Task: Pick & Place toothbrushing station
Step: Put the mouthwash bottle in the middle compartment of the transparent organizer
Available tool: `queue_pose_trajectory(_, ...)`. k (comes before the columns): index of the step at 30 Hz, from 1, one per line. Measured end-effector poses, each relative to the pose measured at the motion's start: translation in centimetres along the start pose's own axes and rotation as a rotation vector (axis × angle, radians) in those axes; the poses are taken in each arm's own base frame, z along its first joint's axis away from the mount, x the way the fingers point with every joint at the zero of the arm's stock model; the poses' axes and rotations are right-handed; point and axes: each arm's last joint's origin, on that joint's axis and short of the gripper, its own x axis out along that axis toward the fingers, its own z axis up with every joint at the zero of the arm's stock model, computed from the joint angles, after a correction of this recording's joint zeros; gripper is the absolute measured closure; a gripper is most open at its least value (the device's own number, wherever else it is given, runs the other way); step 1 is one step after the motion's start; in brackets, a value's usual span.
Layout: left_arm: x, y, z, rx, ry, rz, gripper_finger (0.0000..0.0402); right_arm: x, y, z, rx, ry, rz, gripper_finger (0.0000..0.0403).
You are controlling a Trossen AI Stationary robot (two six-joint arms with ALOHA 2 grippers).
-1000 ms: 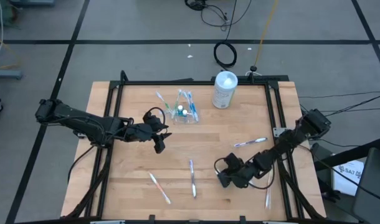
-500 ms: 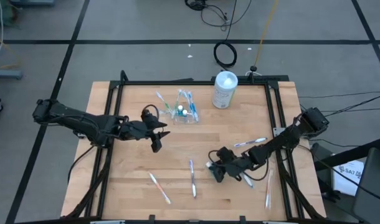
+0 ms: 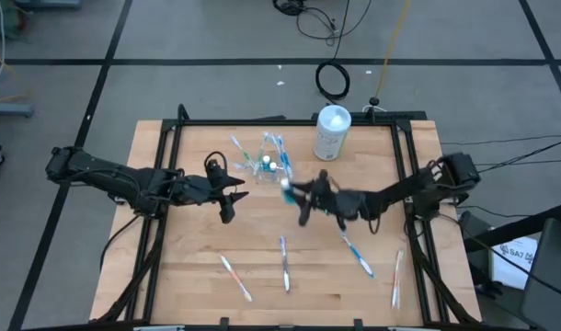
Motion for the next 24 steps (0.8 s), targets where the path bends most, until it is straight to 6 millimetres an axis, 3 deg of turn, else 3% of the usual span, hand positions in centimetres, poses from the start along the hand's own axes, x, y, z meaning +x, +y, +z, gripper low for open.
queue_pose_trajectory(4, 0.0, 0.0, 0.0, 0.006, -0.001, 0.003, 0.0224, 1.4, -2.4, 1.9, -0.043, -0.124, -0.028, 0.0307)
queue_pose_trajectory(8, 0.1, 0.3, 0.1, 0.016, -0.003, 0.015, 0.0224, 2.9, -3.7, 2.6, -0.031, -0.141, 0.027, 0.0307)
queue_pose_trajectory(14, 0.5, 0.8, 0.3, -0.047, -0.022, 0.080, 0.0224, 5.0, -2.7, 1.7, -0.125, -0.111, 0.148, 0.0307)
queue_pose_trajectory(24, 2.8, -0.1, -0.7, 0.074, 0.075, -0.014, 0.0224, 4.9, -2.4, 1.2, -0.154, -0.071, 0.230, 0.0307)
